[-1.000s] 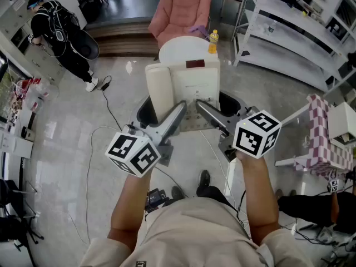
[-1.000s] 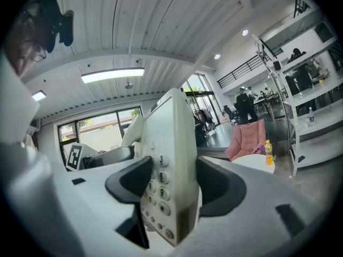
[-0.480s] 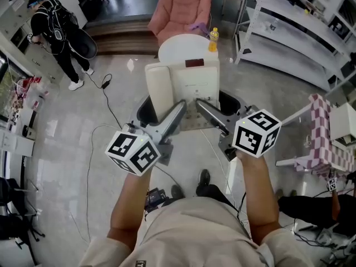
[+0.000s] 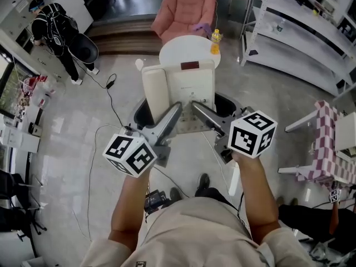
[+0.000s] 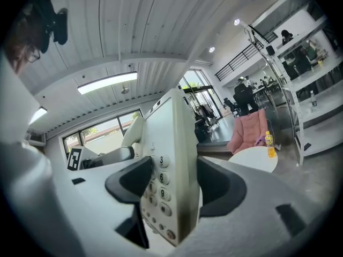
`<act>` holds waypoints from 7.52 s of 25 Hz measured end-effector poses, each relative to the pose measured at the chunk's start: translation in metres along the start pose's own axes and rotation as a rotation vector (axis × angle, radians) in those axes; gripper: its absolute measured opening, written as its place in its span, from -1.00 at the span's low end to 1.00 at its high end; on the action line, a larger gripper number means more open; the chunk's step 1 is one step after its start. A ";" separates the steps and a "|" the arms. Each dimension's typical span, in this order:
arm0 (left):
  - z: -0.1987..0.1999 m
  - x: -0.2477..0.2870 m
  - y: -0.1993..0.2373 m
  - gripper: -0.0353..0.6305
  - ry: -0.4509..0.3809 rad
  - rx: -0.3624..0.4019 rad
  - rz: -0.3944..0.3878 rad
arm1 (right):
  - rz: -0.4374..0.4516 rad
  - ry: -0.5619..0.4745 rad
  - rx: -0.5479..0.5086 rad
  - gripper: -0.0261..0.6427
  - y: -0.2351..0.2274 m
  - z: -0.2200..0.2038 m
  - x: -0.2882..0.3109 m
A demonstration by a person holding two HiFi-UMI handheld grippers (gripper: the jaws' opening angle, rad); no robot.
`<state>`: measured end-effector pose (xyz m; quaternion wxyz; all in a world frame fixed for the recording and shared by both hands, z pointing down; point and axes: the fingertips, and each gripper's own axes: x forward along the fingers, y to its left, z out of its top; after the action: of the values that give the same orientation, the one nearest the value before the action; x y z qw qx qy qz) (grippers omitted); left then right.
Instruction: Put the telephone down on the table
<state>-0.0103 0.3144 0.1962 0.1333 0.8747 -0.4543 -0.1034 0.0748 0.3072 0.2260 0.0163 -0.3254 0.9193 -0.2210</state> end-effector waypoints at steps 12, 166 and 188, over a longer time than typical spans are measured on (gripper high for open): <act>-0.005 0.058 -0.008 0.23 -0.021 0.006 0.073 | 0.074 0.036 -0.015 -0.17 -0.056 0.029 -0.001; -0.071 0.504 0.525 0.23 0.285 -0.185 0.152 | 0.008 0.294 0.329 -0.17 -0.507 0.067 0.515; -0.221 0.512 0.609 0.23 0.503 -0.345 0.210 | -0.076 0.432 0.515 -0.17 -0.582 -0.074 0.559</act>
<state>-0.1212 -0.4121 0.5735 0.3977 0.7858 -0.4704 0.0548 -0.0342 -0.4035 0.5990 -0.1054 -0.2903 0.8025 -0.5104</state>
